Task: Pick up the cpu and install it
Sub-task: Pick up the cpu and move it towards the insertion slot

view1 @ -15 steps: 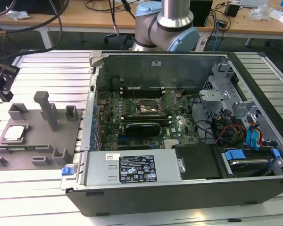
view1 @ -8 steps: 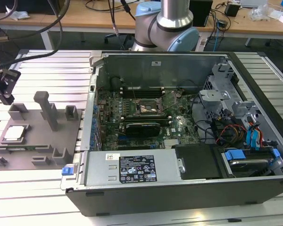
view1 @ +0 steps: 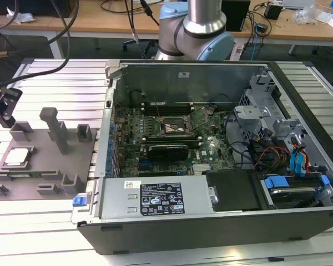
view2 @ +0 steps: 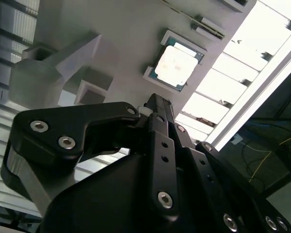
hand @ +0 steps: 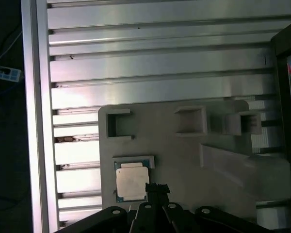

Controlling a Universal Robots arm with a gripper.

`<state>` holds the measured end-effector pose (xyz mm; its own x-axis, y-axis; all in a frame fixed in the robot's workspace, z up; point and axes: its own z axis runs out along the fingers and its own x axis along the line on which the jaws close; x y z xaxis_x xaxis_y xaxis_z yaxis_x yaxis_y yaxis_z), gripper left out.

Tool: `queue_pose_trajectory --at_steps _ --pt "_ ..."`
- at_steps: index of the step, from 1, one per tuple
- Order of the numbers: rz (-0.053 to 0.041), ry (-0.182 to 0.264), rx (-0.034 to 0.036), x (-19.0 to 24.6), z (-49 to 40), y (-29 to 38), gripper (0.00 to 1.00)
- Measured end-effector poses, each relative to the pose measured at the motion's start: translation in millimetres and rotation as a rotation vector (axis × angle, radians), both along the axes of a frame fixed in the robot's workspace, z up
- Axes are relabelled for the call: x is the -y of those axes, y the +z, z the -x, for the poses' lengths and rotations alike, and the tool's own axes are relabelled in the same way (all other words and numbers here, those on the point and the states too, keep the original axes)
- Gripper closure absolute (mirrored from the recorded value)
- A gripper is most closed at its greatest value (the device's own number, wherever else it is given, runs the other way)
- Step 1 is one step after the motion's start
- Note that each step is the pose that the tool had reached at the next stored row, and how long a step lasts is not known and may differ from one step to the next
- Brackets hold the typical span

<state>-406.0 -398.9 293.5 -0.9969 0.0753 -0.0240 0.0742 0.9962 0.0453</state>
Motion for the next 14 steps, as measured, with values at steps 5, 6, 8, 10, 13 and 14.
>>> queue_pose_trajectory --at_steps 5,6,8,10,13,14 --pt "0.0001 0.0 -0.0002 0.0 5.5 -5.5 0.89" --pt "0.0 0.0 -0.0001 0.0 7.3 -7.2 0.89" --pt "0.0 0.0 -0.0001 0.0 10.1 -10.2 0.89" --pt "0.0001 0.0 -0.0002 0.0 11.7 -12.0 0.89" --pt "0.0 0.0 -0.0001 0.0 14.1 -14.6 0.89" --pt "0.0001 0.0 -0.0001 0.0 14.9 -15.4 0.89"
